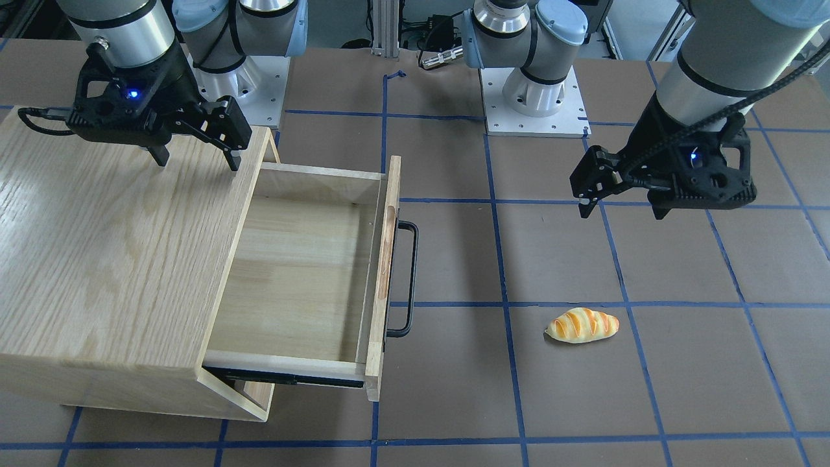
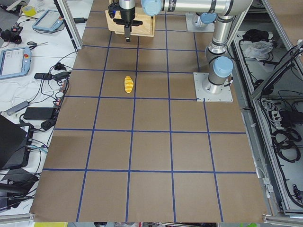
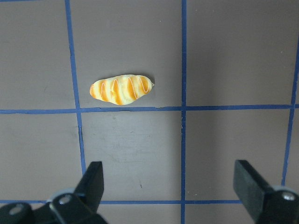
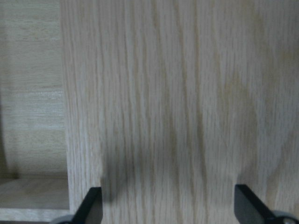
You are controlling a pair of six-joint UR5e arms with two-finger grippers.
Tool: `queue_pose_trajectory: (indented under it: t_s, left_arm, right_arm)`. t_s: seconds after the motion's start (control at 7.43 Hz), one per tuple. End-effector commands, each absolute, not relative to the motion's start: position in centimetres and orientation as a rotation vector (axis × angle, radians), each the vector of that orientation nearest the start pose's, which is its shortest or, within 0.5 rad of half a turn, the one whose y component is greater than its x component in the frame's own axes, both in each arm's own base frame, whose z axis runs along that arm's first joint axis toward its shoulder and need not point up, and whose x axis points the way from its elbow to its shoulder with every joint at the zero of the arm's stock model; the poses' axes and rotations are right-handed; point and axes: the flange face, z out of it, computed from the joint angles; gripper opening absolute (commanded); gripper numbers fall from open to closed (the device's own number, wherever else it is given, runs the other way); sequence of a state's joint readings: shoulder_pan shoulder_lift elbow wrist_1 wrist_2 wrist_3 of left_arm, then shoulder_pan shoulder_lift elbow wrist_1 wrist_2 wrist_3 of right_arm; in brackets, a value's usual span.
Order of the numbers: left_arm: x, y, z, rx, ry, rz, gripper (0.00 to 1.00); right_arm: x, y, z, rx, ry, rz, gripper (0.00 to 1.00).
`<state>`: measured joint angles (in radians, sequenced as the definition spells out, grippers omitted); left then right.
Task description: Open upper drawer
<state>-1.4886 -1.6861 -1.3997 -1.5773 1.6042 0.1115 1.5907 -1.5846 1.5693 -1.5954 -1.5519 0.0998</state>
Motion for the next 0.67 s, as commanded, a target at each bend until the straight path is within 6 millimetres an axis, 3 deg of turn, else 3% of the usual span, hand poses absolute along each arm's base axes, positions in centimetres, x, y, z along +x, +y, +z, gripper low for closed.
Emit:
queue_pose_trajectory:
  t_s: [0.0,0.54]
  left_arm:
    - [-8.54,-53.35,51.45,0.051,3.110,-0.084,1.00]
    - [-8.98,-52.40,51.77,0.033,3.115,-0.090,1.00]
  right_arm:
    - [14.49,-48.71,49.79,0.124,3.118,-0.060,1.00]
    - [14.50,-48.71,49.79,0.124,3.116,-0.060,1.00]
